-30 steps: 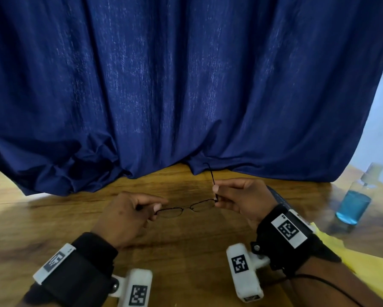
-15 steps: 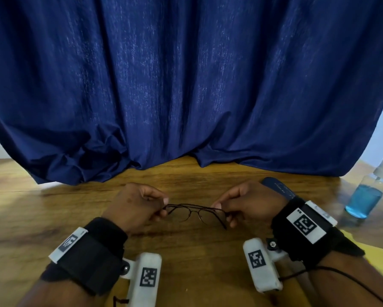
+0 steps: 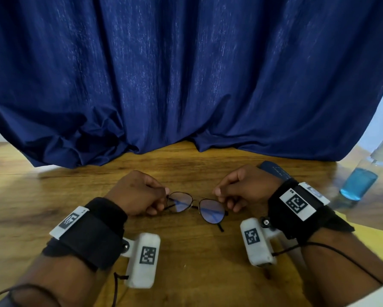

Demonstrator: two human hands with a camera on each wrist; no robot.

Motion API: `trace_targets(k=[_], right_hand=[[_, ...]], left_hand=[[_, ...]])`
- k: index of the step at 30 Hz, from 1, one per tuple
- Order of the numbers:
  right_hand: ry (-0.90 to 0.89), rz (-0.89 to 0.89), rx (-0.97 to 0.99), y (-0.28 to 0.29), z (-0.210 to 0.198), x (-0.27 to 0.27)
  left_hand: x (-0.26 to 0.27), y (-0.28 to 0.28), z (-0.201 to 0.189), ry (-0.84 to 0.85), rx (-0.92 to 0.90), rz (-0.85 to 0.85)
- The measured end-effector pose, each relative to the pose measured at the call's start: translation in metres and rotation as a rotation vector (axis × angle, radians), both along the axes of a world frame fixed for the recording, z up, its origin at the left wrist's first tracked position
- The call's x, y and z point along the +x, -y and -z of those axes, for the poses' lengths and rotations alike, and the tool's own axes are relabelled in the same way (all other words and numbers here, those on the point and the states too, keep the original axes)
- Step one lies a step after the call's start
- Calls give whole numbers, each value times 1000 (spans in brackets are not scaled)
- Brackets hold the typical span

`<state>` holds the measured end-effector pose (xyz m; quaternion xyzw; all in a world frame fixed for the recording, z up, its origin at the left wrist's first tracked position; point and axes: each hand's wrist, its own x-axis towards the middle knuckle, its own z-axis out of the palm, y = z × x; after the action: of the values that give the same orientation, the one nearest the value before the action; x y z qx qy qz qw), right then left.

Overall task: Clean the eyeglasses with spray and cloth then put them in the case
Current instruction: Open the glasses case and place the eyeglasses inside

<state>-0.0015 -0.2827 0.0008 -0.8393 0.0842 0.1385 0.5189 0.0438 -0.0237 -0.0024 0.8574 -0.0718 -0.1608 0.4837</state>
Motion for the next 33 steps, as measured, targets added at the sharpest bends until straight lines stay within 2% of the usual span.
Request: trace_targets(k=[4,8,11,13,14,16,19,22,25,28,30,33], right_hand=[[115,98,-43,2,-6,-2],[380,383,-294,35,-23,-9],[282,533,-520,60,-28,-13],[115,483,-692,69,-24,-13],[49,449,-710,71,-22,-13],[-13,402,-642,70,-23,-16],[2,378,-589,68,-23,-17],[215,310,-392,55,-26,-14],[544,118,-263,27,-32,-17],[789,-160,-276,-6,-34,-24],[853,-300,-277,-21,-33,-26],[957,-348,-438,-24,-33,-23]], left_hand=[[0,-1,1,57,23,-9],[3,0,0,252,-53,-51],[3,3,-4,323,-107,-14],[2,4,-5,351,-120,20],[1,5,-6,364,-125,28],[1,5,-6,379,-144,41],[0,6,-7,409,-169,46],[-3,6,-10,434,-218,38],[-10,12,-16,329,-351,73],[-21,23,-20,60,-630,193],[-27,26,-22,-75,-776,261],[-30,29,-24,-170,-896,274]])
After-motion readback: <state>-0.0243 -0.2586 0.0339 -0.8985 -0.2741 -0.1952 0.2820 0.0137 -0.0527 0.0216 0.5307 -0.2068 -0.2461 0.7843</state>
